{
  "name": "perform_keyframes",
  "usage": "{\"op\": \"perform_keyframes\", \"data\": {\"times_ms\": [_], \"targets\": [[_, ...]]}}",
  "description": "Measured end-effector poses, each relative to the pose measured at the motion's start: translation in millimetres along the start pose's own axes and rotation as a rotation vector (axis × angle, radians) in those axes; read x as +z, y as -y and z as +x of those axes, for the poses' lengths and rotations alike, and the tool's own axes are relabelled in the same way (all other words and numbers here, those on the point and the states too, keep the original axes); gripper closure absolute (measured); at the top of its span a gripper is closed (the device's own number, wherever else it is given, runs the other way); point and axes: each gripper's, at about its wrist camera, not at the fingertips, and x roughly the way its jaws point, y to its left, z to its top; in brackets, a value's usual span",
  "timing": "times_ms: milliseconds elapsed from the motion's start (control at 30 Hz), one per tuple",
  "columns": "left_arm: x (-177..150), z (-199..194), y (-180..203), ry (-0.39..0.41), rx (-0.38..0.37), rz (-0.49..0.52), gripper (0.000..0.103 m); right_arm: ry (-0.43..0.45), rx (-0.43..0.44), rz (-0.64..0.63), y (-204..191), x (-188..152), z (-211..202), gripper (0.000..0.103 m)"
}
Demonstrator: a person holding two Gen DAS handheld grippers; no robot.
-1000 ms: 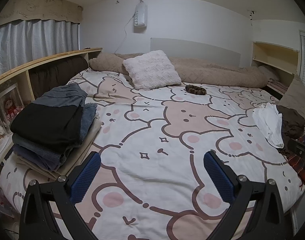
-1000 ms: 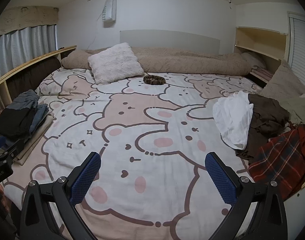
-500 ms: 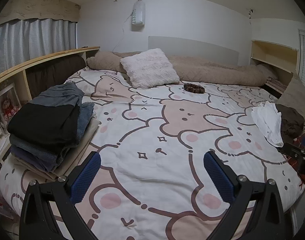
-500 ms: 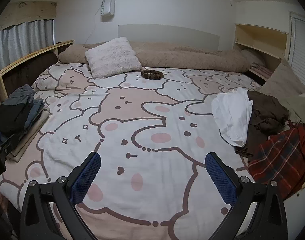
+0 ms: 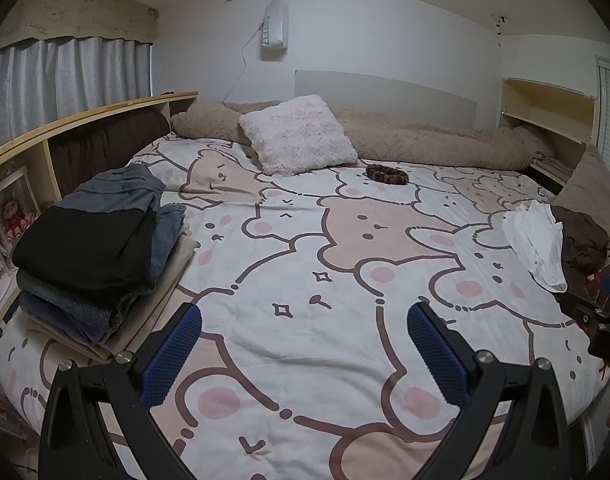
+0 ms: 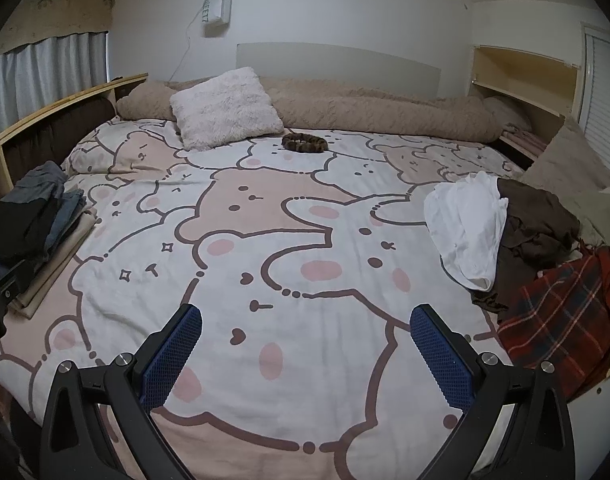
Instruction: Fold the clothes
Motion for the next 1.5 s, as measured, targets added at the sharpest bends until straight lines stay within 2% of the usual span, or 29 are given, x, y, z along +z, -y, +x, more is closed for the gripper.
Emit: {"op": "perform_keyframes", "data": {"times_ms": [533, 967, 1233, 1500], "targets": [[-3, 6, 3, -0.014, 0.005, 0.009, 0.0, -0.019, 0.022, 0.021, 6, -5, 7, 0.0], [-4, 15, 2, -0.03, 0.008, 0.002, 0.0, -0.056, 0.01, -0.011, 2, -8, 22, 0.0], [-4, 23, 6, -0.042, 0.006, 0.009, 0.0, -0.079, 0.02, 0.024, 10, -11, 33, 0.0], [-4, 31, 9, -0.057, -0.019, 0.006, 0.0, -0.067, -0.076, 0.018, 32, -19, 54, 0.0]]}}
